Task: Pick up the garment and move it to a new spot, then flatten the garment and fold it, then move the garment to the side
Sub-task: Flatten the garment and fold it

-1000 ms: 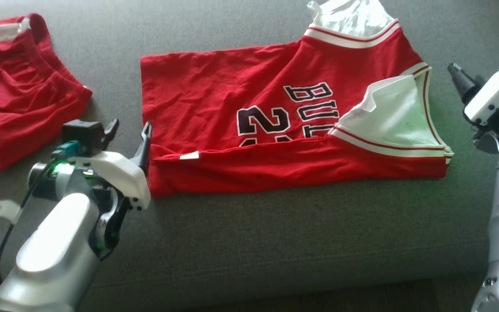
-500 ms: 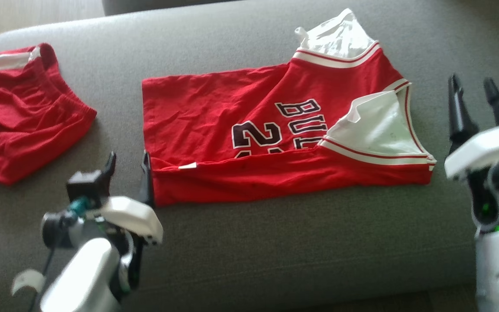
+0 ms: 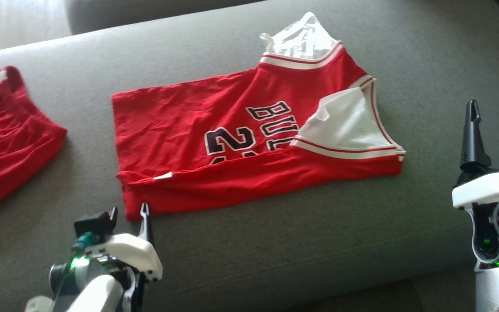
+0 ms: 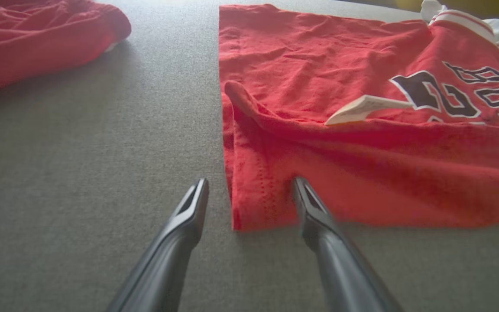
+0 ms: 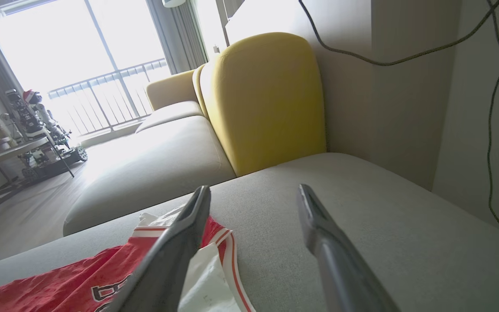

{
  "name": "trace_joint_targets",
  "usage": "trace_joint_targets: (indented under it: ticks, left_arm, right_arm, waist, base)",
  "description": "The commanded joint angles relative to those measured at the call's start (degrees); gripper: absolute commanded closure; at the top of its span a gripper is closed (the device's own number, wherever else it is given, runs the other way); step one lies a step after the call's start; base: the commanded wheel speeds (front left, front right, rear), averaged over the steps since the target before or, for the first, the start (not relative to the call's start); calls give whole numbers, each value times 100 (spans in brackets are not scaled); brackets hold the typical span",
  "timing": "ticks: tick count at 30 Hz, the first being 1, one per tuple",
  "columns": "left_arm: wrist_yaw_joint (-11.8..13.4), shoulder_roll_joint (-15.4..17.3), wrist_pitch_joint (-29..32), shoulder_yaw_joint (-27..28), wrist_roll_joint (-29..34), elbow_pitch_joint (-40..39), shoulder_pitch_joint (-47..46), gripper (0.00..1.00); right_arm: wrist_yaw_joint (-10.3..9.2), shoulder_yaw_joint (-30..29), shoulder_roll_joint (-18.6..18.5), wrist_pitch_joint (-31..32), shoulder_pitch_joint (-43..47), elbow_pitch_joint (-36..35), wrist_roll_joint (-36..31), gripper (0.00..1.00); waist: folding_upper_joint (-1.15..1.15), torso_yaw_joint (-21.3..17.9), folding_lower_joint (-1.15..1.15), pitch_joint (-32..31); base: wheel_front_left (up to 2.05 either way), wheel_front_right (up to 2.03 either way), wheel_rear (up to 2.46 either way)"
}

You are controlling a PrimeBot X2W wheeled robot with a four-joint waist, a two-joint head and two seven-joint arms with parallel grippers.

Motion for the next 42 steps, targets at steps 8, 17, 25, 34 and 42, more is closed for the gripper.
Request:
trace_joint_targets:
  ticks: [8,17,25,34,42]
  left_arm:
    - [88,-20,-74,474,-159,606,-468,0]
    - [-158,-156,51,294,-183,1046,-648,85]
    - [-355,-239,5,171,-142,1079,-697,100]
    - [-383,-230,-58,130,53,713,-713,100]
    - [-404,-331,-57,-96,221,618,-790,100]
  right_arm:
    - [-1,91,-2,-124,-67,-202,99,0]
    - [-1,118,-1,-230,-70,-40,52,0]
    - [-1,228,-1,-323,-121,271,115,0]
    - [-1,426,-1,-470,-353,1725,583,0]
    - [-1,272,-1,-1016,-1226,4125,131,0]
  waist:
    - [0,-232,0,79]
    - [0,-184,0,107]
    - [0,-15,0,48]
    - [0,227,0,57]
    - [0,463,0,131]
  base:
    - [0,0,0]
    - [0,0,0]
    - [0,0,0]
    - [0,0,0]
    - [0,0,0]
